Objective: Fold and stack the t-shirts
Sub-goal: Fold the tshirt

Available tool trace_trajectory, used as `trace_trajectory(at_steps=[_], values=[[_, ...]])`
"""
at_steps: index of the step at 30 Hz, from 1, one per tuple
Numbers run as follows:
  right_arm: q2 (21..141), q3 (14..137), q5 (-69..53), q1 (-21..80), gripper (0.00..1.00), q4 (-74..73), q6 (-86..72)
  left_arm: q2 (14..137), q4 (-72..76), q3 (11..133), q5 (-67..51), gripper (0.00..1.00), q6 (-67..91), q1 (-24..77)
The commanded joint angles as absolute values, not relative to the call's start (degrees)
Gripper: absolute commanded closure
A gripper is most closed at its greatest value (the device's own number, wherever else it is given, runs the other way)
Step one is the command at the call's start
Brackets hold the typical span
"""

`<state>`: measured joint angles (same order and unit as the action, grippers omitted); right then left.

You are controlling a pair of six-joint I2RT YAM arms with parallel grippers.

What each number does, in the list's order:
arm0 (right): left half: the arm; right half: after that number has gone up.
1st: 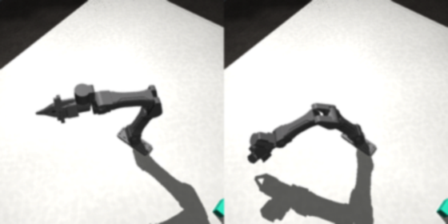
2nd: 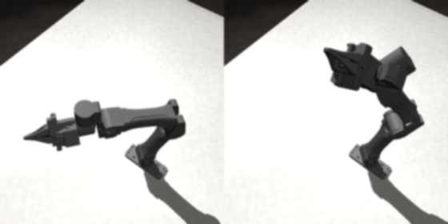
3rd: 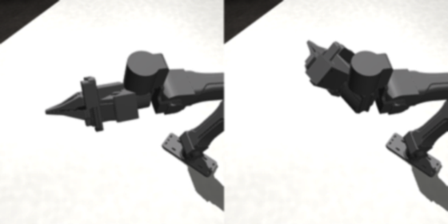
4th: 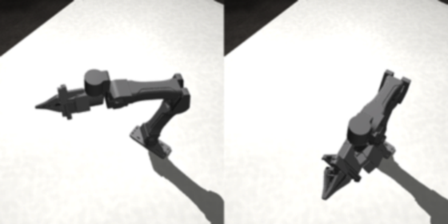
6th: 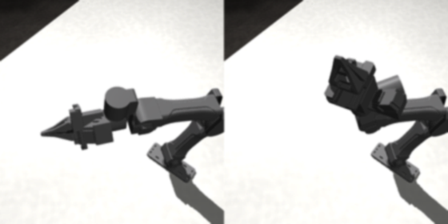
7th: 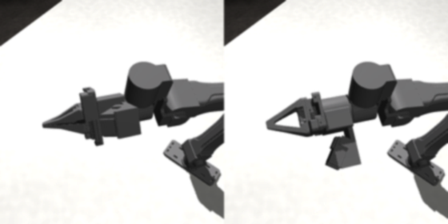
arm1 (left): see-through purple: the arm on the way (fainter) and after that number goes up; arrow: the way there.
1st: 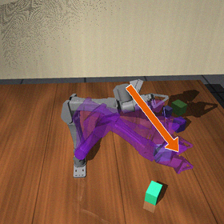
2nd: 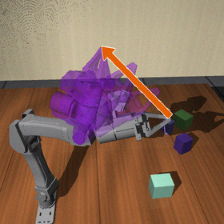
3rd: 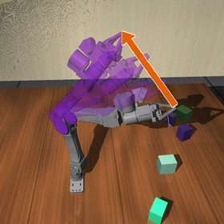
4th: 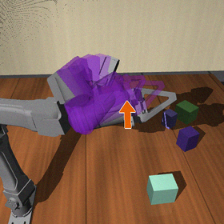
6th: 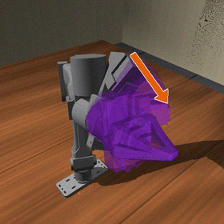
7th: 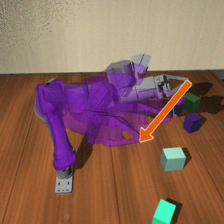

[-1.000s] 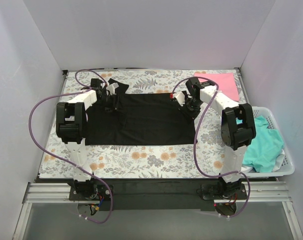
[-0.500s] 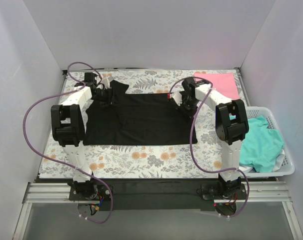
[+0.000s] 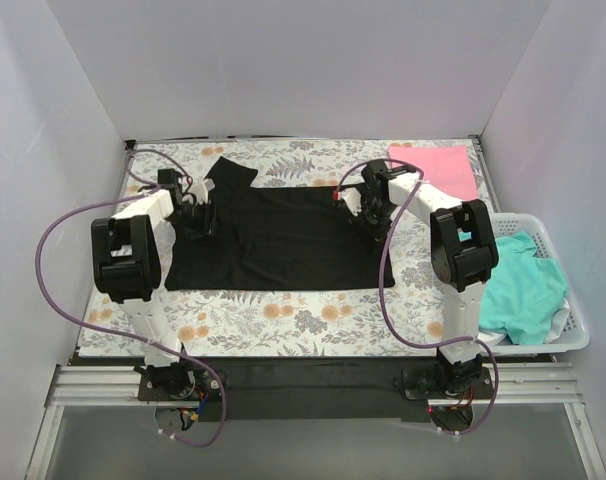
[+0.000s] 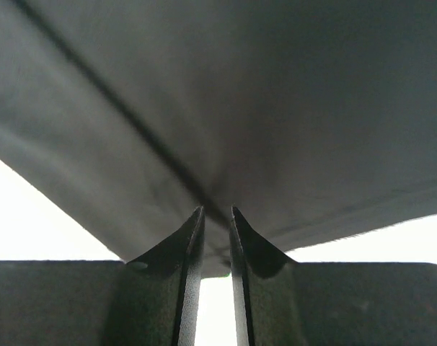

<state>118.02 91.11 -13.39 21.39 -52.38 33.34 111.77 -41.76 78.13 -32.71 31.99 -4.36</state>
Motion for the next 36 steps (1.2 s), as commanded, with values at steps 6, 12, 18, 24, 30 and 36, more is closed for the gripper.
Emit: trace_trajectory(at_steps=[6, 12, 18, 24, 30, 36], values=[[113.99, 79.39, -15.47, 24.51, 0.76, -47.82, 32.35, 97.82, -41.49, 61.97, -25.76, 0.58, 26.55, -8.61], [110.75, 71.2, -15.47, 28.64, 0.76, -45.09, 31.12, 96.07, -42.71, 56.69, -23.65, 0.58, 22.6, -12.3], [107.84, 71.71, -13.1, 29.44, 0.75, -45.35, 30.76, 92.64, -47.27, 57.03, -28.11, 0.59, 19.07, -13.01], [108.19, 84.78, -12.48, 25.85, 0.68, -46.85, 31.9, 96.57, -46.95, 72.9, -34.27, 0.59, 23.54, -12.92], [114.95, 97.37, -11.61, 20.66, 0.49, -46.76, 32.78, 110.72, -43.6, 93.49, -34.19, 0.51, 28.21, -11.96], [125.32, 111.87, -8.96, 17.76, 0.51, -46.67, 33.05, 123.21, -38.77, 109.06, -34.01, 0.5, 32.07, -10.81]])
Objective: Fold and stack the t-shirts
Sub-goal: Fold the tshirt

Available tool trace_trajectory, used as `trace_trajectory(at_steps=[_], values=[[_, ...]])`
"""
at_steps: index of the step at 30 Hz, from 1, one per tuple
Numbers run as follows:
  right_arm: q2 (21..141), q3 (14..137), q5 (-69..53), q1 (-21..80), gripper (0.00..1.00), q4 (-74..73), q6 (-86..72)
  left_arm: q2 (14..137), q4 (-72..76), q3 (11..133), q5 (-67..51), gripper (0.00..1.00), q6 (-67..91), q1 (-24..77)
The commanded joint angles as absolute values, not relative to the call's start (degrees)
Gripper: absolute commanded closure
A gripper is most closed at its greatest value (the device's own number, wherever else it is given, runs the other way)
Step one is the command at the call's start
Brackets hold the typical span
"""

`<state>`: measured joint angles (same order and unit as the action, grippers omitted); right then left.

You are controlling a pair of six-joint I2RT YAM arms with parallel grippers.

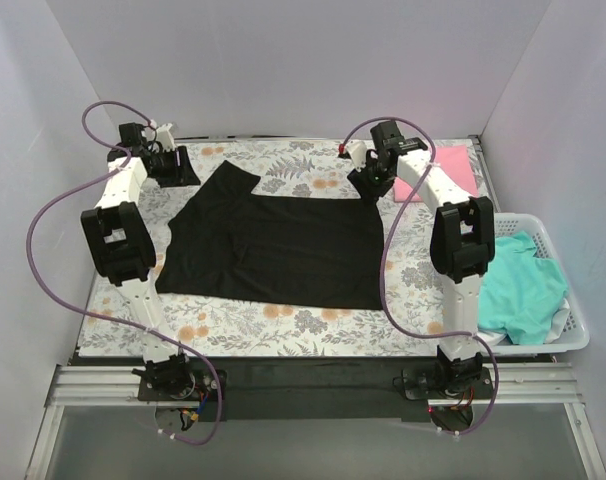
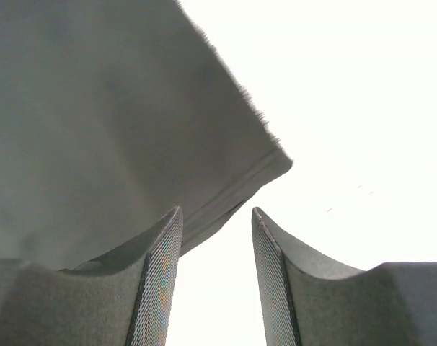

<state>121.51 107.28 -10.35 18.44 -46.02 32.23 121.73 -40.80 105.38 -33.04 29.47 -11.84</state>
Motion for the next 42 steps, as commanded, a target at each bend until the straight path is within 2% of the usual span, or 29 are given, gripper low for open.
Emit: trace_trajectory(at_steps=[1, 8, 10, 15, 29, 36, 41, 42], values=[[127.94, 115.54, -8.79, 17.41, 0.51, -46.58, 33.05, 124.7, -38.06, 110.03, -33.67, 0.5, 32.43, -10.46], [135.43, 122.78, -6.86, 15.91, 0.52, -45.97, 36.82, 130.51, -34.72, 114.87, -31.03, 0.49, 33.22, -8.44], [136.66, 123.05, -6.59, 15.65, 0.52, -45.53, 37.18, 131.39, -33.84, 115.4, -30.33, 0.44, 33.14, -7.91], [138.07, 121.65, -7.29, 15.47, 0.52, -44.56, 38.49, 136.39, -33.66, 118.3, -26.2, 0.41, 31.99, -6.68], [137.64, 116.19, -9.23, 15.38, 0.75, -43.33, 42.01, 145.01, -33.22, 123.75, -19.51, 0.42, 28.92, -4.75], [137.99, 116.37, -9.05, 15.29, 0.83, -43.33, 42.89, 146.77, -35.33, 124.01, -20.65, 0.55, 27.16, -4.66], [137.37, 116.37, -9.32, 15.29, 0.99, -43.42, 43.07, 148.44, -37.08, 124.89, -20.83, 0.7, 26.81, -4.31], [137.29, 116.45, -9.32, 15.38, 0.99, -43.5, 43.07, 148.62, -37.26, 125.15, -20.92, 0.73, 26.89, -4.39]])
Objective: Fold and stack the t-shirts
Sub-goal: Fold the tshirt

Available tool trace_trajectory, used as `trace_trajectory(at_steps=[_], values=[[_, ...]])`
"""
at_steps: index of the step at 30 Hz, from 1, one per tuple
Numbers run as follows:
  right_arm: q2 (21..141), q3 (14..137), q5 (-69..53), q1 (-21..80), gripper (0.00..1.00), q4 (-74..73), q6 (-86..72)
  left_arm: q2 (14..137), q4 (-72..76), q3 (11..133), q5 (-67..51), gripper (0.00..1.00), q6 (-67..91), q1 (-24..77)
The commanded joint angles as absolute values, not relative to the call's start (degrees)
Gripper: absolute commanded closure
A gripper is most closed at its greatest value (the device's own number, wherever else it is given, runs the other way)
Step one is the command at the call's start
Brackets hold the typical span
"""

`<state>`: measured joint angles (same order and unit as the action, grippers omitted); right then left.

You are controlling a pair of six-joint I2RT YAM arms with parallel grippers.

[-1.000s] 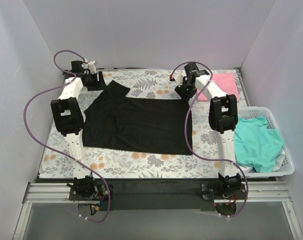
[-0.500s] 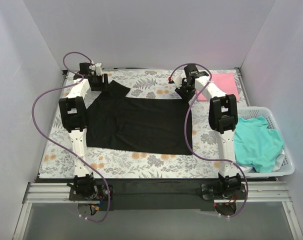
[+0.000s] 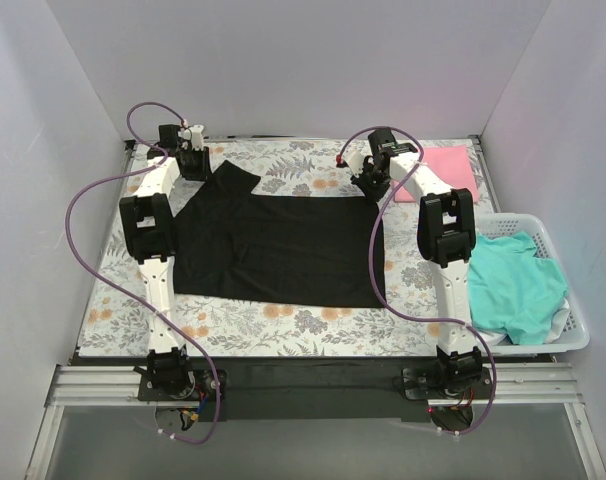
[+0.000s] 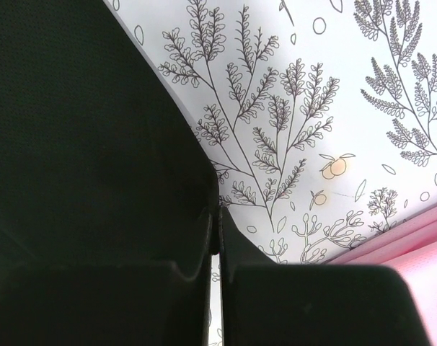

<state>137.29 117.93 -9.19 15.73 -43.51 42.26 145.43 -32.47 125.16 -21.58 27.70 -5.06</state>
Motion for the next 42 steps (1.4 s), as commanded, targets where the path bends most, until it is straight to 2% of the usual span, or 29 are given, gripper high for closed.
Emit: trace_trajectory(at_steps=[1, 4, 5, 8, 12, 20, 26, 35, 42], values=[[137.02, 116.46, -9.4, 15.38, 0.99, -43.51, 42.98, 148.71, -37.53, 125.5, -21.27, 0.75, 26.89, -4.31], [136.06, 115.84, -9.93, 15.29, 0.99, -43.51, 42.98, 148.45, -37.44, 126.29, -22.76, 0.78, 27.07, -4.39], [135.71, 115.75, -10.19, 15.29, 0.99, -43.42, 42.98, 148.45, -37.62, 126.39, -23.2, 0.85, 27.16, -4.31], [134.56, 115.49, -10.63, 15.47, 0.99, -43.51, 42.63, 147.84, -37.36, 127.09, -25.13, 0.93, 27.68, -4.31], [133.51, 115.22, -10.9, 15.38, 0.99, -43.5, 42.36, 147.22, -37.0, 127.79, -27.16, 1.0, 28.39, -4.31], [131.58, 114.44, -10.99, 15.38, 0.99, -43.59, 41.83, 142.39, -32.8, 125.96, -28.12, 1.0, 29.62, -4.66], [126.92, 110.31, -10.89, 15.29, 0.99, -43.42, 42.54, 132.46, -27.0, 114.89, -28.91, 1.0, 29.44, -6.59], [119.98, 105.3, -12.83, 15.38, 0.99, -43.51, 42.1, 118.76, -22.24, 97.49, -36.38, 1.0, 26.2, -9.4], [112.34, 95.46, -12.83, 15.64, 0.99, -43.68, 43.33, 109.09, -22.15, 86.51, -37.62, 1.0, 22.94, -10.63]])
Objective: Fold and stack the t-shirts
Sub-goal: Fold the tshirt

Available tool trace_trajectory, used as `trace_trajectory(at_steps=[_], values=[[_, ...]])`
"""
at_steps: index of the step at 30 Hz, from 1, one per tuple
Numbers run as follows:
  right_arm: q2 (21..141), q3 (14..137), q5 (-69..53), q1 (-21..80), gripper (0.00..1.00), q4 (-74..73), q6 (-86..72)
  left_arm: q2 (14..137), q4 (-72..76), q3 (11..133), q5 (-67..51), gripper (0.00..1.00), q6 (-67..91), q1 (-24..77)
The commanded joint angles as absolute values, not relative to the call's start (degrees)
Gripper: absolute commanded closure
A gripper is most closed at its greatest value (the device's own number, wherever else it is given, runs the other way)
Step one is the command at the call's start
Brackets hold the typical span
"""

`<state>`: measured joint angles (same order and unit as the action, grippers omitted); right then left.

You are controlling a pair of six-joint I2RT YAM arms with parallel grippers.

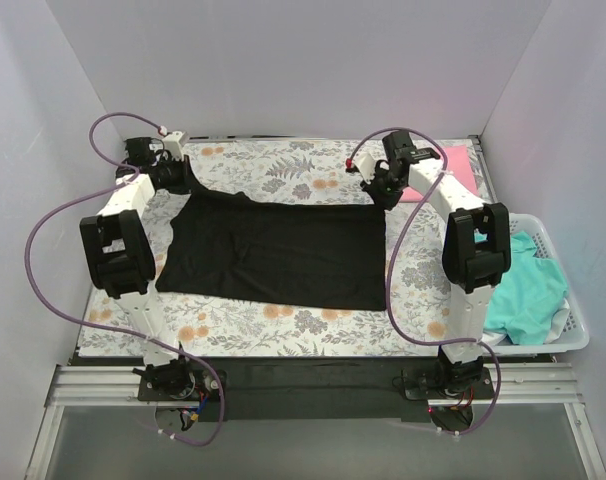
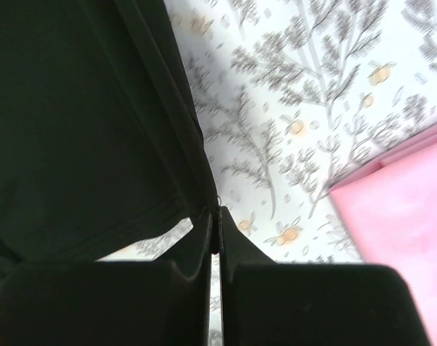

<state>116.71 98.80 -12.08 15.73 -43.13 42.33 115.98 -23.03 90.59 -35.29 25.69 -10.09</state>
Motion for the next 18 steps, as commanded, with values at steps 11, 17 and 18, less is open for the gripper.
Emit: trace_trajectory(at_steps=[11, 17, 18], values=[[104.33, 84.74, -14.94, 16.96, 0.99, -44.03, 43.33, 94.14, -23.99, 69.62, -34.63, 1.0, 14.16, -12.13], [101.34, 78.5, -15.2, 19.07, 0.99, -43.6, 43.51, 91.85, -24.17, 64.7, -31.64, 1.0, 10.55, -12.74], [101.34, 78.05, -15.21, 19.25, 0.99, -43.68, 43.51, 91.85, -24.17, 64.34, -31.12, 1.0, 10.29, -12.74]])
